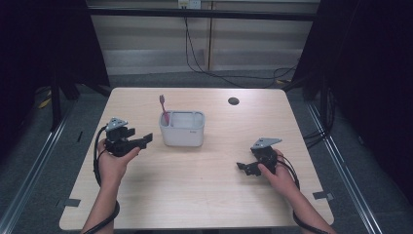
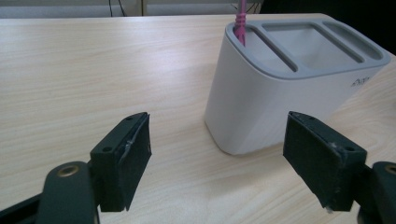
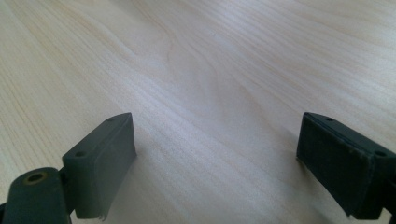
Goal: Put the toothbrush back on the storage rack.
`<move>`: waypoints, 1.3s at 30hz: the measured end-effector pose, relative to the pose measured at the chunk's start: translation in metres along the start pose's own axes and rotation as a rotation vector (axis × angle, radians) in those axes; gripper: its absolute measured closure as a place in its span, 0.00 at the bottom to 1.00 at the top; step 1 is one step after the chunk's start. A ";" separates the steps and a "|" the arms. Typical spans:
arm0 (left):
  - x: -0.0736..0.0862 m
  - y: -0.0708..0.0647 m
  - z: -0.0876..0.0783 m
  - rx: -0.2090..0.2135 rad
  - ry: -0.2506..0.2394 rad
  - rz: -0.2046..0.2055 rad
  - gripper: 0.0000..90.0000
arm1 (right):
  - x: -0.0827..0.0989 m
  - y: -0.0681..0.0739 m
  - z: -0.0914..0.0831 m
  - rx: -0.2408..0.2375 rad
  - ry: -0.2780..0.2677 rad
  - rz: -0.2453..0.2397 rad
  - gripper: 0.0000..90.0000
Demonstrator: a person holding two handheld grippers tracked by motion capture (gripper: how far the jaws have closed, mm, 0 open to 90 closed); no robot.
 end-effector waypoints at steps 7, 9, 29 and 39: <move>0.012 0.000 0.004 0.006 0.019 0.013 0.26 | 0.000 0.000 0.000 0.000 0.000 0.000 0.12; 0.015 0.000 0.004 0.008 0.019 0.013 0.26 | 0.000 0.000 0.000 0.000 0.000 0.000 0.12; 0.047 0.006 0.008 -0.006 0.070 0.040 0.26 | 0.000 0.000 0.000 0.000 0.000 0.000 0.12; 0.061 0.009 0.008 -0.022 0.110 0.079 0.26 | 0.000 0.000 0.000 0.000 0.000 0.000 0.12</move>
Point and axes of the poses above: each handheld gripper's, and its own axes: z roughly forward along the jaws, x roughly out of its underside, y roughly to its left, the point moved 6 cm from there along z, roughly forward along the jaws, and after that the axes turned 2 degrees about -z, right-handed, at the moved point
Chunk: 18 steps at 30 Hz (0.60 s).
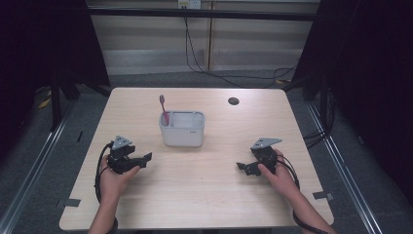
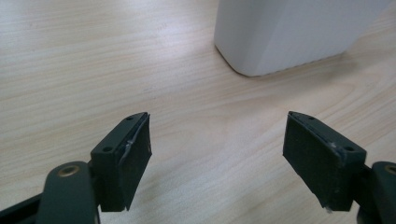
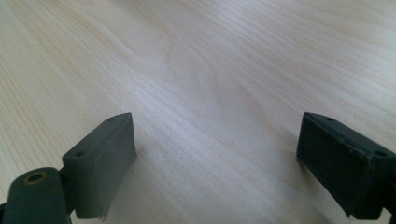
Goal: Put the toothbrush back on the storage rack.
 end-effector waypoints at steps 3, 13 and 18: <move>0.002 0.000 0.001 -0.006 0.005 0.009 0.26 | 0.000 0.000 0.000 0.000 0.000 0.000 0.12; 0.011 0.000 0.004 -0.019 0.049 0.059 0.26 | 0.000 0.000 0.000 0.000 0.000 0.000 0.12; 0.012 -0.001 0.005 -0.014 0.048 0.047 0.26 | 0.000 0.000 0.000 0.000 0.000 0.000 0.12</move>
Point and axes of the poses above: each handheld gripper's, and its own axes: z roughly forward along the jaws, x roughly out of its underside, y roughly to its left, the point moved 6 cm from there along z, roughly forward along the jaws, and after that the axes turned 2 degrees about -z, right-handed, at the moved point
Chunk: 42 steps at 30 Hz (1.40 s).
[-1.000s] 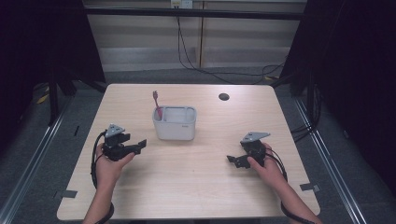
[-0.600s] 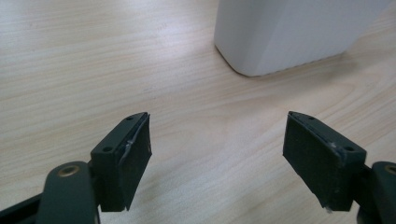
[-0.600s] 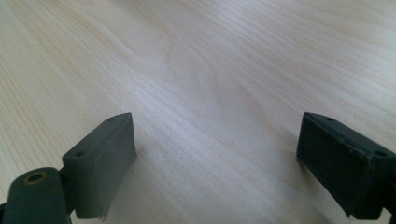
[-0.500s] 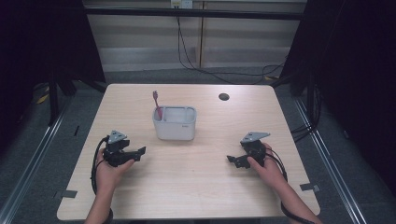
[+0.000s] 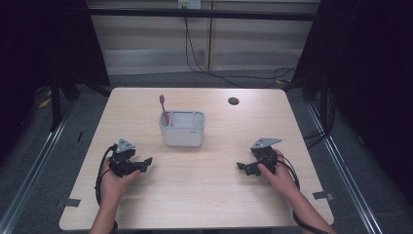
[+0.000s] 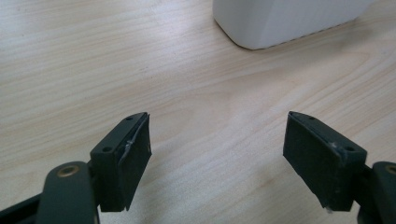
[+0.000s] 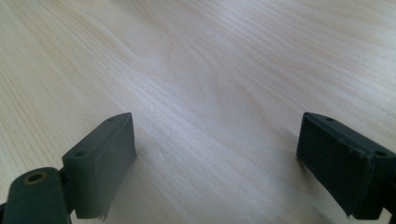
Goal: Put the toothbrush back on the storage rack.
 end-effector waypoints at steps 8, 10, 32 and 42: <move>0.004 -0.002 0.003 0.013 0.023 0.015 0.25 | 0.000 0.000 0.000 0.000 0.000 0.000 0.12; 0.006 -0.002 0.003 0.011 0.029 0.017 0.25 | 0.000 0.000 0.000 0.000 0.000 0.000 0.12; 0.012 -0.007 0.008 0.004 0.047 0.060 0.18 | 0.000 0.000 0.000 0.000 0.000 0.000 0.12; 0.012 -0.007 0.008 0.002 0.050 0.057 0.16 | 0.000 0.000 0.000 0.000 0.000 0.000 0.12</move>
Point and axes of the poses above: each handheld gripper's, and its own axes: z roughly forward along the jaws, x roughly out of its underside, y roughly to its left, the point moved 6 cm from there along z, roughly forward along the jaws, and after that the axes turned 2 degrees about -z, right-handed, at the moved point
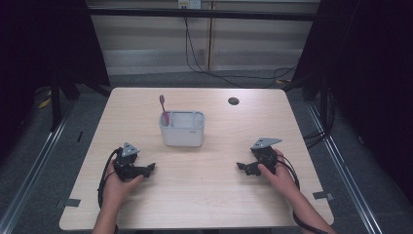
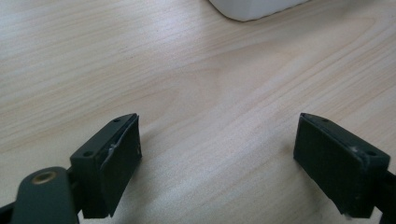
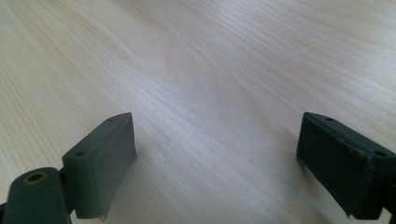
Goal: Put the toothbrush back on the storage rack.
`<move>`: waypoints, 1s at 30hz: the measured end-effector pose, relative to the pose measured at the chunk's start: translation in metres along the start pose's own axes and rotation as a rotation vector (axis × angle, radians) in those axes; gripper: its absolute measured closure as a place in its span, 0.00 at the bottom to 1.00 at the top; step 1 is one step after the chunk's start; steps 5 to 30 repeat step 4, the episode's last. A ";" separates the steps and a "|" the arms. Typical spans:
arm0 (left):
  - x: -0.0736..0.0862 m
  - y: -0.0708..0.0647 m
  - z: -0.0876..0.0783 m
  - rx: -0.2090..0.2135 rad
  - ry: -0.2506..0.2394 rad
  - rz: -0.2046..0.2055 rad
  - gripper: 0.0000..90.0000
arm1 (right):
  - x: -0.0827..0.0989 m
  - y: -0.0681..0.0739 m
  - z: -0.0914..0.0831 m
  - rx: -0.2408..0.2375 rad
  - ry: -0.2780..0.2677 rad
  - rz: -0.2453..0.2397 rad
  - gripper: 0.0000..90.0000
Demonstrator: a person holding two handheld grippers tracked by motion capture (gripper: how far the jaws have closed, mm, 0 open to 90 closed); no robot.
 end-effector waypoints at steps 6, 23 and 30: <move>0.000 0.000 0.000 0.001 -0.001 0.000 0.16 | 0.000 0.000 0.000 0.000 0.000 0.000 0.12; 0.000 0.000 0.000 0.001 -0.001 0.000 0.16 | 0.000 0.000 0.000 0.000 0.000 0.000 0.12; 0.000 0.000 0.000 0.001 -0.001 0.000 0.16 | 0.000 0.000 0.000 0.000 0.000 0.000 0.12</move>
Point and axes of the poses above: each handheld gripper's, and its own axes: z roughly forward along the jaws, x roughly out of its underside, y roughly to its left, the point moved 6 cm from there along z, roughly forward along the jaws, and after that the axes turned 2 degrees about -z, right-handed, at the moved point
